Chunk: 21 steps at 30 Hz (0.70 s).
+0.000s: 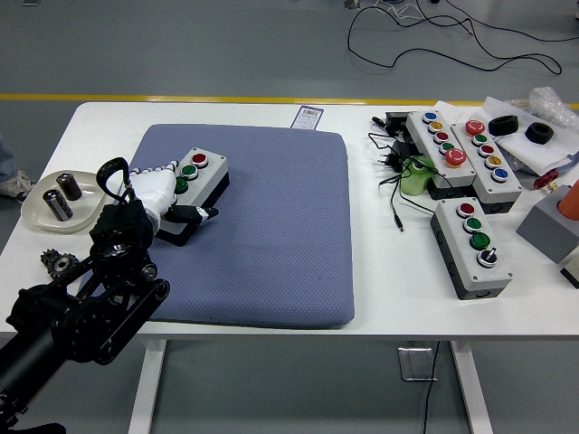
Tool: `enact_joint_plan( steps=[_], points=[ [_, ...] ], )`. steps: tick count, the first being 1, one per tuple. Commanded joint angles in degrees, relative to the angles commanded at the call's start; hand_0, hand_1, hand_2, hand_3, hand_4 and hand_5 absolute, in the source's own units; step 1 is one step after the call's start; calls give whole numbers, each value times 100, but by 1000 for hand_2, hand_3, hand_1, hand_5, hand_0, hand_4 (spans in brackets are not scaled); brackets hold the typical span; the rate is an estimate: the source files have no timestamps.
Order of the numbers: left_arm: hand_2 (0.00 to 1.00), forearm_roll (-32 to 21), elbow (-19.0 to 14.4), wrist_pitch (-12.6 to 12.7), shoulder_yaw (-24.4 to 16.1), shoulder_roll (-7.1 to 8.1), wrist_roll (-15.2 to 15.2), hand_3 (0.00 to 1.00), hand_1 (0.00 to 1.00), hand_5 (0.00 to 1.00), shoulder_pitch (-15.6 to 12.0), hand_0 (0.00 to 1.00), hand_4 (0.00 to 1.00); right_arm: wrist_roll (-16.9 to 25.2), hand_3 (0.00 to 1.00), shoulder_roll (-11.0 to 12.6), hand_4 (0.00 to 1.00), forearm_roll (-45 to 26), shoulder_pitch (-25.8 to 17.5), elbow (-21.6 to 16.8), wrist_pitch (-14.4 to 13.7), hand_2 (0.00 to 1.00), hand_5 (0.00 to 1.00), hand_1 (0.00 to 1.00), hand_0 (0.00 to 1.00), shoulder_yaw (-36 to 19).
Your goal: Pick up the button,place it on the desk,press the button,press the button
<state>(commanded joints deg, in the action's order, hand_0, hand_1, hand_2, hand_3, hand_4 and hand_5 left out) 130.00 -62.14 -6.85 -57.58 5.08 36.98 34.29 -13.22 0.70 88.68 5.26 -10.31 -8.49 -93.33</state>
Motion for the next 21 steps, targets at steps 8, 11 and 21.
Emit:
enact_joint_plan(
  steps=[8, 11, 21],
  points=[
    [998, 0, 402, 15, 8, -182, 0, 998, 894, 476, 220, 692, 984, 1, 598, 3, 439, 14, -12, 0, -11, 701, 285, 677, 671, -7],
    [998, 0, 562, 37, 12, -213, 0, 998, 894, 476, 269, 692, 984, 3, 598, 5, 439, 17, -19, 0, -14, 701, 285, 677, 671, -12],
    [300, 0, 824, 185, 67, -193, 0, 873, 227, 144, 238, 143, 808, 3, 598, 7, 438, 22, -18, 0, -30, 699, 283, 676, 670, -20]
  ],
)
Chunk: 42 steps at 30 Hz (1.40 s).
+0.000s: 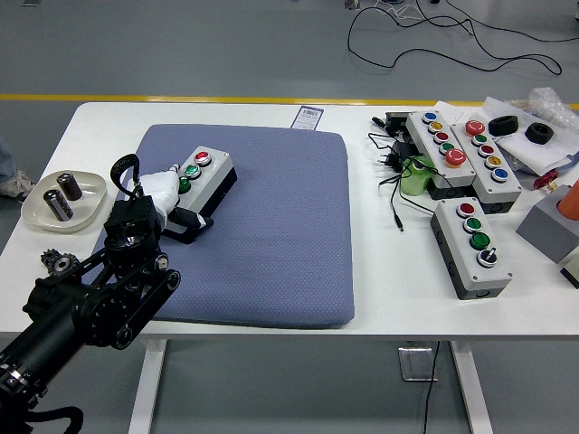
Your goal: Pick up the button,place it on the desk,press the button,press the button
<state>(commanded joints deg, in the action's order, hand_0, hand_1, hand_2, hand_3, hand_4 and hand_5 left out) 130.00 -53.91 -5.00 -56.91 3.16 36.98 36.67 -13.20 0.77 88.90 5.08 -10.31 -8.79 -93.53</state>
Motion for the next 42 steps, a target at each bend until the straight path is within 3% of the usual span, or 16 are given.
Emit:
enact_joint_plan(
  steps=[4, 5, 10, 11, 13, 19, 22, 26, 28, 33, 37, 42],
  points=[
    [300, 0, -2, 340, 41, 25, 0, 873, 227, 144, -29, 143, 808, -6, 598, -1, 438, 0, 2, 0, -4, 699, 283, 676, 670, -3],
    [110, 0, -3, 425, 41, 31, 0, 551, 7, 121, -34, 2, 733, -7, 597, -1, 438, 0, 2, 0, -5, 700, 284, 676, 670, -5],
    [110, 0, 29, 954, 46, 74, 0, 551, 7, 121, -56, 2, 733, -14, 597, 0, 438, 15, 0, 0, -6, 700, 284, 676, 670, -11],
    [50, 0, 38, 1028, 45, 83, 0, 410, 2, 100, -61, 2, 659, -14, 598, 0, 438, 15, 0, 0, -6, 698, 284, 677, 670, -12],
    [50, 0, 73, 1225, 33, 118, 0, 410, 2, 100, -81, 2, 659, -16, 598, 0, 438, 13, -2, 0, -10, 698, 284, 677, 670, -15],
    [12, 0, 147, 1318, 20, 212, -6, 355, 2, 55, -120, 2, 700, -20, 597, 0, 437, 18, -7, 0, -13, 698, 285, 678, 670, -17],
    [12, 0, 111, 1413, 93, 308, -165, 355, 2, 55, -134, 2, 700, -21, 597, 0, 437, 13, -13, 0, -14, 698, 285, 678, 670, -17],
    [9, 0, -26, 1636, 313, 518, -512, 348, 2, 38, -130, 2, 710, -21, 597, -2, 437, 13, -8, 0, -15, 698, 284, 677, 670, -20],
    [9, 0, -184, 1959, 483, 705, -790, 348, 2, 38, -127, 2, 710, -20, 597, -3, 437, 3, 0, 0, -14, 698, 284, 677, 670, -13],
    [2, 0, -593, 2251, 782, 1133, -1405, 328, 2, 2, -51, 2, 728, -23, 597, -7, 437, -4, 16, 0, -17, 697, 283, 677, 669, -25],
    [2, -114, -842, 2412, 1073, 1577, -2126, 322, 2, 2, 114, 2, 738, -25, 597, -6, 437, -11, 26, 0, -18, 697, 283, 676, 670, -21],
    [2, -764, -589, 2824, 1289, 1974, -3264, 321, 2, 2, 406, 2, 740, -34, 597, -4, 437, -7, 32, 0, -14, 697, 283, 675, 669, -7]
  ],
)
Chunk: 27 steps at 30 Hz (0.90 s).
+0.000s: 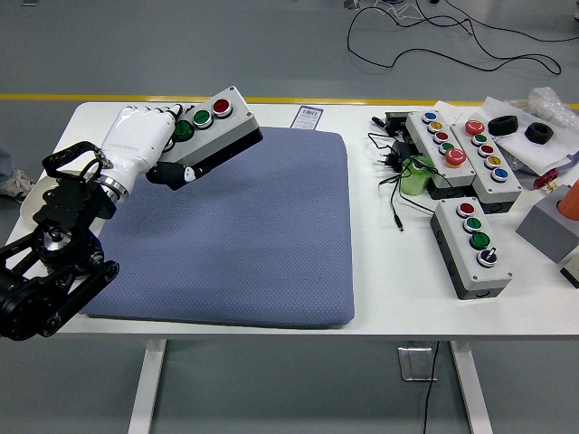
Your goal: Pick up the button,place it on the desk,press the button,press the button
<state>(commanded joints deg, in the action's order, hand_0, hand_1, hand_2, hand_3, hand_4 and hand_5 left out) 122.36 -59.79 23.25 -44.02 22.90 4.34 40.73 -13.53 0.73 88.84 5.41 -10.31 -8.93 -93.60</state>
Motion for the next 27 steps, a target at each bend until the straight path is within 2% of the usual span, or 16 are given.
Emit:
enact_joint_plan(
  steps=[5, 8, 10, 12, 15, 17, 27],
  points=[
    [2, -605, 153, -75, 201, 267, -1192, 321, 2, 2, 193, 2, 717, -6, 596, 2, 437, 10, 5, 0, 3, 696, 282, 676, 669, 6],
    [2, -737, 80, -14, 539, 442, -1866, 321, 2, 2, 285, 2, 717, -7, 596, 3, 437, 7, 12, 0, 2, 696, 282, 676, 669, 5],
    [2, -672, -12, 28, 844, 548, -2170, 321, 2, 2, 354, 2, 717, -12, 596, 1, 437, 13, 18, 0, 1, 696, 282, 676, 669, -1],
    [2, -524, -90, 46, 1144, 617, -2243, 318, 2, 2, 416, 2, 722, -18, 596, -1, 437, 21, 22, 0, 2, 696, 280, 676, 669, -3],
    [2, -437, -109, 33, 1375, 631, -2267, 318, 2, 2, 459, 2, 722, -23, 596, -3, 437, 30, 23, 0, 4, 696, 280, 676, 669, 3],
    [2, -433, -58, 22, 1425, 601, -2271, 321, 2, 2, 467, 2, 697, -26, 596, -7, 436, 35, 24, 0, 5, 696, 281, 676, 669, 4],
    [2, -307, 425, -48, 1475, 402, -2222, 322, 2, 2, 513, 2, 695, -26, 596, -17, 435, 12, 16, 0, 7, 696, 281, 675, 669, 34]
  ],
)
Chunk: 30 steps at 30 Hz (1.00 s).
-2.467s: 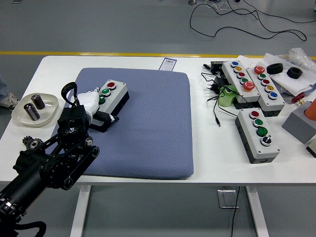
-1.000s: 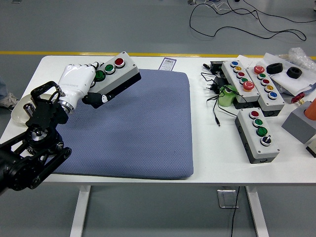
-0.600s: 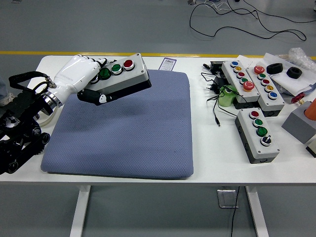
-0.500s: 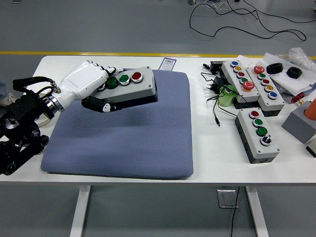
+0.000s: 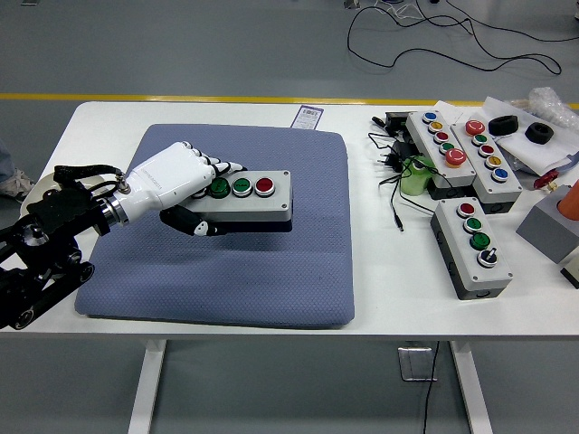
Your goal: Pick up the button,place it on the desk,press the button,press the button
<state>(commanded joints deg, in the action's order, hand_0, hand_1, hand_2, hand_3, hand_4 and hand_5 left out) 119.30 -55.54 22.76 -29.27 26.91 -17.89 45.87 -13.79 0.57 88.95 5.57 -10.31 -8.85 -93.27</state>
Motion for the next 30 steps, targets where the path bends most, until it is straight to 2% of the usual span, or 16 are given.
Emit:
enact_joint_plan(
  steps=[7, 11, 25, 28, 30],
  points=[
    [2, 463, 324, 205, 247, -63, -56, 326, 2, 2, 101, 2, 682, -2, 596, 0, 435, 24, 0, 0, 5, 695, 282, 674, 669, 13],
    [2, 629, 462, 271, 180, -84, -79, 323, 2, 2, 50, 6, 695, -2, 596, -5, 435, 25, 0, 0, 2, 695, 278, 675, 668, 11],
    [2, 702, 927, 325, 198, -102, -93, 327, 2, 2, -55, 6, 703, -12, 595, -15, 435, 53, -11, 0, 2, 695, 281, 675, 668, -9],
    [22, 729, 929, 293, 187, -88, -73, 352, 2, 2, -75, 4, 709, -16, 595, -18, 434, 64, -19, 0, 3, 695, 280, 675, 669, -16],
    [22, 796, 877, 180, 154, -61, -38, 352, 2, 2, -96, 4, 709, -18, 595, -19, 434, 65, -28, 0, 4, 695, 280, 675, 669, -16]
  ],
)
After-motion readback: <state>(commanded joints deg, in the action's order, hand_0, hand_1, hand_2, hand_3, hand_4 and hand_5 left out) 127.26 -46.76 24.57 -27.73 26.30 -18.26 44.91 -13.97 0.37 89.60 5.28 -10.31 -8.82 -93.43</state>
